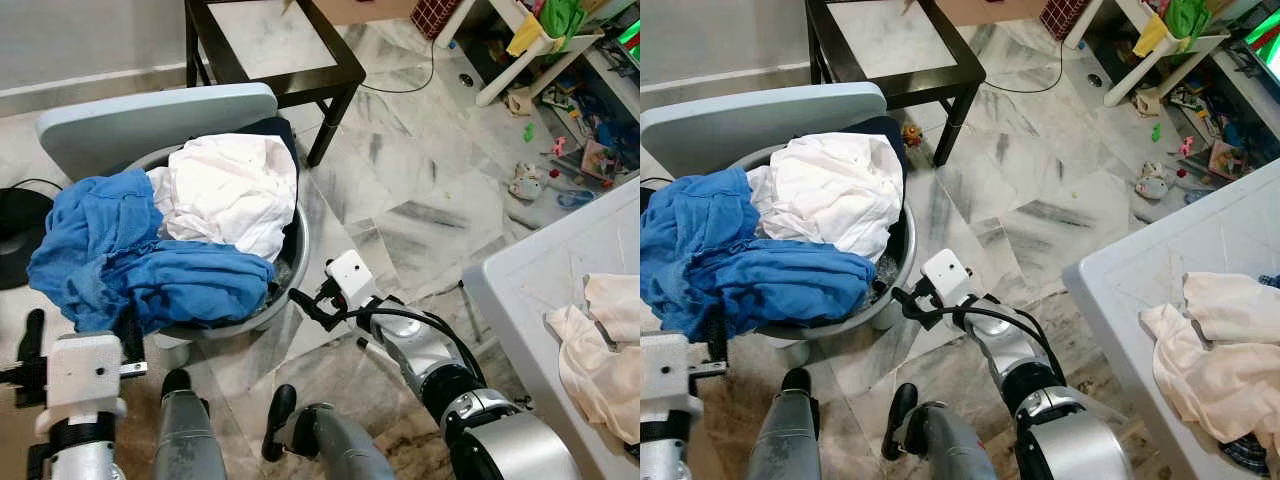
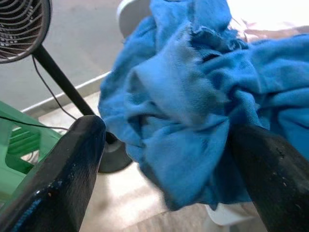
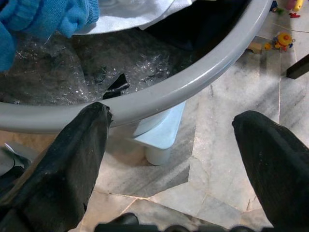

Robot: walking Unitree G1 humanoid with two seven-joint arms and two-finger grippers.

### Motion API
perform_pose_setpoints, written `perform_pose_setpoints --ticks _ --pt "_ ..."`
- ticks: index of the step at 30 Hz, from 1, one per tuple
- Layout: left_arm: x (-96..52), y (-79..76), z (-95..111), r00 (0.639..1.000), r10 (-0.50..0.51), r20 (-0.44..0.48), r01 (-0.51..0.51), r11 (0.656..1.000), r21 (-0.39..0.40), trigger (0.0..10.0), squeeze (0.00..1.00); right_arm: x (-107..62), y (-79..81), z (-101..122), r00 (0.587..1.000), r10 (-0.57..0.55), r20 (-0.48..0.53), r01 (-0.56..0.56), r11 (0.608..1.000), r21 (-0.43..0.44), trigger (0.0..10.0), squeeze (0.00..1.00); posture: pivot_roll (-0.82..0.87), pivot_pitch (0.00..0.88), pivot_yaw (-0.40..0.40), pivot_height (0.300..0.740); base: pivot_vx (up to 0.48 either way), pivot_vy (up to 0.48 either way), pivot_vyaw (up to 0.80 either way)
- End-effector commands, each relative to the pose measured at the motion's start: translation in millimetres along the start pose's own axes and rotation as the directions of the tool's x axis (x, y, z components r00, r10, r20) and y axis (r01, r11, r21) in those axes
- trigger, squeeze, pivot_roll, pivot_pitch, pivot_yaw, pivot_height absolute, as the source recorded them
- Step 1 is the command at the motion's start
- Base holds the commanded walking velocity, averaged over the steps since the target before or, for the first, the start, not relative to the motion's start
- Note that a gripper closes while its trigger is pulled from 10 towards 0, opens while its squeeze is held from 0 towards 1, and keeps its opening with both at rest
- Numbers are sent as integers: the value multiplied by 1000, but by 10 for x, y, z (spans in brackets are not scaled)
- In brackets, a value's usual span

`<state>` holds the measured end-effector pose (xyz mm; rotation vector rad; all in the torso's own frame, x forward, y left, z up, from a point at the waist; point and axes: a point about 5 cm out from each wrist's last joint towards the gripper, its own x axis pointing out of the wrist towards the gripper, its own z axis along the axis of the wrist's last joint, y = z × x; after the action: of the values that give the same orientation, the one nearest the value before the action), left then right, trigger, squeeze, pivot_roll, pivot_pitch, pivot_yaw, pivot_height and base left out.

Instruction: Hang hanger

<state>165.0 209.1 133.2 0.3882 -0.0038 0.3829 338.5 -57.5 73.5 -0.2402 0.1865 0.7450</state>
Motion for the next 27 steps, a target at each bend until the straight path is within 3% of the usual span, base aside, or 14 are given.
perform_pose_setpoints --ticks 1,12,14,16,17,24,25,26,27 --pt "-59 -35 -85 998 -26 -53 25 1000 -4 10000 0 -92 -28 -202 997 -24 -72 26 999 26 10000 0 503 409 -301 740 0 0 0" --pt "-44 -25 -164 995 -29 -96 28 1000 -5 10000 0 -94 -33 -203 997 -26 -74 28 999 24 10000 0 502 408 -302 740 0 0 0" --pt "-12 -23 -216 993 -37 -112 36 999 -9 8784 0 -92 -29 -203 997 -26 -73 28 999 25 10000 0 498 406 -304 740 0 0 0" --pt "-4 -21 -226 993 -39 -115 38 999 -9 8784 0 -92 -28 -203 997 -26 -73 28 999 25 10000 0 498 406 -304 740 0 0 0" --pt "30 -9 -243 993 -40 -115 39 999 -11 10000 0 -91 -28 -202 997 -26 -73 28 999 25 10000 0 496 406 -305 740 0 0 0" --pt "181 9 -227 995 -47 -87 46 999 -16 10000 0 -90 -22 -204 997 -28 -73 30 999 25 10000 0 489 403 -303 740 0 0 0" --pt "193 1 -218 995 -52 -80 51 999 -19 7804 0 -90 -22 -204 997 -30 -72 32 999 25 10000 0 487 402 -301 740 0 0 0" --pt "209 -15 -190 996 -63 -65 61 998 -27 1686 0 -93 -25 -207 997 -33 -72 35 999 26 10000 0 486 401 -299 740 0 0 0" --pt "209 -15 -190 996 -63 -65 61 998 -27 1686 0 -93 -25 -207 997 -33 -72 35 999 26 10000 0 486 401 -299 740 0 0 0"
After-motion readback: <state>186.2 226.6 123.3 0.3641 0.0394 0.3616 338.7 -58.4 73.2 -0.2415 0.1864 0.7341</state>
